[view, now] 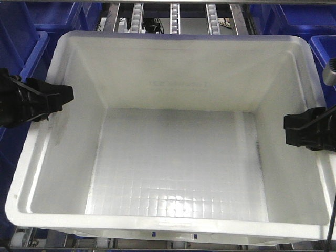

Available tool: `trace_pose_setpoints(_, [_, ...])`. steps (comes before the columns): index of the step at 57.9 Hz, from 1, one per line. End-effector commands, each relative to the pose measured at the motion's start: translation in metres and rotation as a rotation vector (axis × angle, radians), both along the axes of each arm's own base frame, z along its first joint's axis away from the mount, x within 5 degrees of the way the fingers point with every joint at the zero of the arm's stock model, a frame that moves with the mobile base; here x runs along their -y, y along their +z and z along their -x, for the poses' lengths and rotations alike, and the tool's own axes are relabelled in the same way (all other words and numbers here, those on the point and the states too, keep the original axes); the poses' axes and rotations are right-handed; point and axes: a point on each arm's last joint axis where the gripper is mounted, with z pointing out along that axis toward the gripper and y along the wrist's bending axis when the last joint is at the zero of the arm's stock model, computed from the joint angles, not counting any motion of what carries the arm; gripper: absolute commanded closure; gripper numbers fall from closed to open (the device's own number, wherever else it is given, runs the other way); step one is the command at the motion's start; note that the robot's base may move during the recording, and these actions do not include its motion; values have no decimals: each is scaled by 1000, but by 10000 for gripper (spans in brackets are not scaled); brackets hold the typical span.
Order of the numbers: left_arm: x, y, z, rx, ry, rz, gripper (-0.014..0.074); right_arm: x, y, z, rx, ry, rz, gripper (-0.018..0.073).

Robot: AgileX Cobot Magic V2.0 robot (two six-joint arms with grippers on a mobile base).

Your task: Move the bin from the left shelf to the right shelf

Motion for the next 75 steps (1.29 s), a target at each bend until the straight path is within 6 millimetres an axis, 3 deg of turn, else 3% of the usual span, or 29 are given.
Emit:
trace_pose_setpoints(1, [6, 25, 11, 54, -36, 103, 600, -3, 31, -4, 202, -32, -126, 564])
trace_pose_setpoints(75, [6, 25, 11, 54, -36, 103, 600, -3, 31, -4, 202, -32, -126, 564])
